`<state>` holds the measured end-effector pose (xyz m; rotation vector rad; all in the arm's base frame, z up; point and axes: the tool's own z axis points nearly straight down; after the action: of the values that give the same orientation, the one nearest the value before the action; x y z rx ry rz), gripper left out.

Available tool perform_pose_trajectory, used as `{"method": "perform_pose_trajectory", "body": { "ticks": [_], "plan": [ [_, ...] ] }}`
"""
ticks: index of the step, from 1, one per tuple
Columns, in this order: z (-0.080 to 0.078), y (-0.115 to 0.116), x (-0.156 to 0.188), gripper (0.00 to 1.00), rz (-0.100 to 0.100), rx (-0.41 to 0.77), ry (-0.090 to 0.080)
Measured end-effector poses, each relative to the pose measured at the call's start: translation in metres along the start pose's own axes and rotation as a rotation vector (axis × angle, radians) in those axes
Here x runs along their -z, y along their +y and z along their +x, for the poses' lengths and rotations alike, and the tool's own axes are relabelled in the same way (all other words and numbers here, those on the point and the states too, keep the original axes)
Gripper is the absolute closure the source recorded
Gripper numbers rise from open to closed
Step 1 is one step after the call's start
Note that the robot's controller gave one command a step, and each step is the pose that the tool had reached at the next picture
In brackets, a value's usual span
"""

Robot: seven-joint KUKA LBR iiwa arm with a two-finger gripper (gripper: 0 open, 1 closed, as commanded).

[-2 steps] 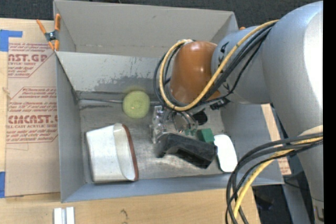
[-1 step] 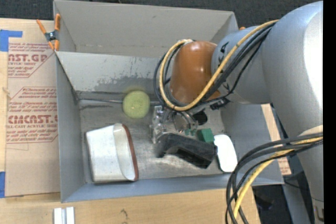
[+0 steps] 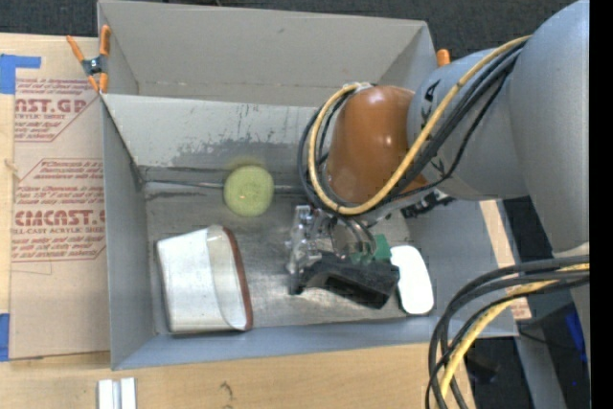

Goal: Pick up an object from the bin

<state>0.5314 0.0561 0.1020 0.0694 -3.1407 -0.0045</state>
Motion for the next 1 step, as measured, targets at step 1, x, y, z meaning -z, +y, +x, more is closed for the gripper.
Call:
{"method": "perform_pose_trajectory", "body": {
  "ticks": [1],
  "plan": [
    [0.0207, 0.0109, 0.0186, 1.0, 0.003, 0.082, 0.0]
  ]
}}
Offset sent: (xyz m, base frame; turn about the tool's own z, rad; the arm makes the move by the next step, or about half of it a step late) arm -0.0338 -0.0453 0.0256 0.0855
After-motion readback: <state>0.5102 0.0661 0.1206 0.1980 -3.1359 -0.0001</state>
